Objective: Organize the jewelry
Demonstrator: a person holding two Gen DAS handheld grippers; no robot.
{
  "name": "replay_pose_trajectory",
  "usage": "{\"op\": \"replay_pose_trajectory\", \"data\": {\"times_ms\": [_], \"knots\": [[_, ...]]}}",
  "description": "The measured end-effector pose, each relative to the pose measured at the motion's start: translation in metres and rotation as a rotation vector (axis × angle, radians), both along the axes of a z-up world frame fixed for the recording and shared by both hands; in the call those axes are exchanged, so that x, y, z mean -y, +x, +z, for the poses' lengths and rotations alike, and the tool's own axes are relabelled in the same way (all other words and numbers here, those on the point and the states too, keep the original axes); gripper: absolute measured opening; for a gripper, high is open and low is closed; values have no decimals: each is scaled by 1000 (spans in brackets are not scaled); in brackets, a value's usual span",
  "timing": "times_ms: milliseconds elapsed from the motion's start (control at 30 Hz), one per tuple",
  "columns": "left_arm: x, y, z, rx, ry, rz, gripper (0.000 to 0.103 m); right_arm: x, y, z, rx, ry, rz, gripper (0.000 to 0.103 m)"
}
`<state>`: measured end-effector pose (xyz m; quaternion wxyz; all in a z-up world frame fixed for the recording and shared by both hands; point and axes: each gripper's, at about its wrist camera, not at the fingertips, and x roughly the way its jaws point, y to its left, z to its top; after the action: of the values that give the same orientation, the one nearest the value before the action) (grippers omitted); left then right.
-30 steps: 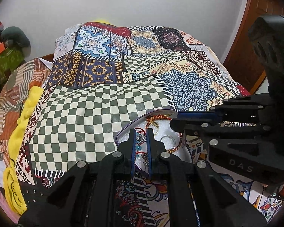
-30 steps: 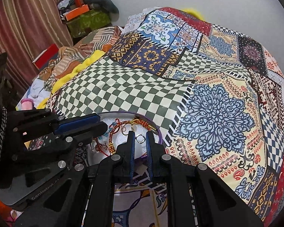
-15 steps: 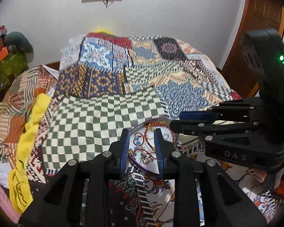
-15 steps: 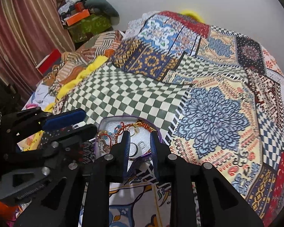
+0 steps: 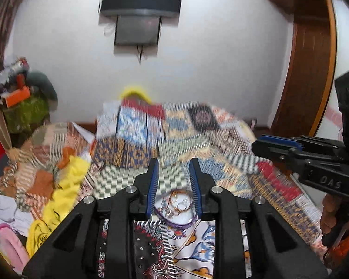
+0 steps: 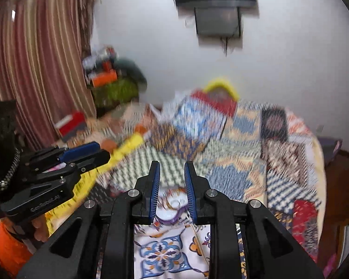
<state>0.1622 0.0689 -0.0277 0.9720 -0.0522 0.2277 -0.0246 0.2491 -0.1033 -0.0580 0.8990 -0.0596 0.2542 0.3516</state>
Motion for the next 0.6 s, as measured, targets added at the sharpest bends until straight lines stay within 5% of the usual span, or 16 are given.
{"op": "replay_pose_trajectory", "data": {"times_ms": [167, 233, 300, 367, 400, 500, 600], "knots": [[11, -60, 41, 173, 27, 26, 43, 22, -59, 42, 162, 110, -24, 22], [16, -82, 52, 227, 28, 36, 50, 29, -79, 50, 215, 153, -44, 43], [20, -101, 59, 266, 20, 38, 53, 36, -98, 53, 268, 191, -72, 55], [25, -119, 63, 297, 22, 42, 60, 40, -115, 55, 312, 205, -102, 56], [27, -127, 65, 311, 28, 53, 70, 41, -119, 55, 323, 206, -111, 59], [32, -148, 66, 361, 31, 86, 92, 46, -134, 52, 353, 225, -163, 85], [33, -157, 64, 369, 20, 91, 97, 49, -140, 50, 384, 225, -217, 101]]}}
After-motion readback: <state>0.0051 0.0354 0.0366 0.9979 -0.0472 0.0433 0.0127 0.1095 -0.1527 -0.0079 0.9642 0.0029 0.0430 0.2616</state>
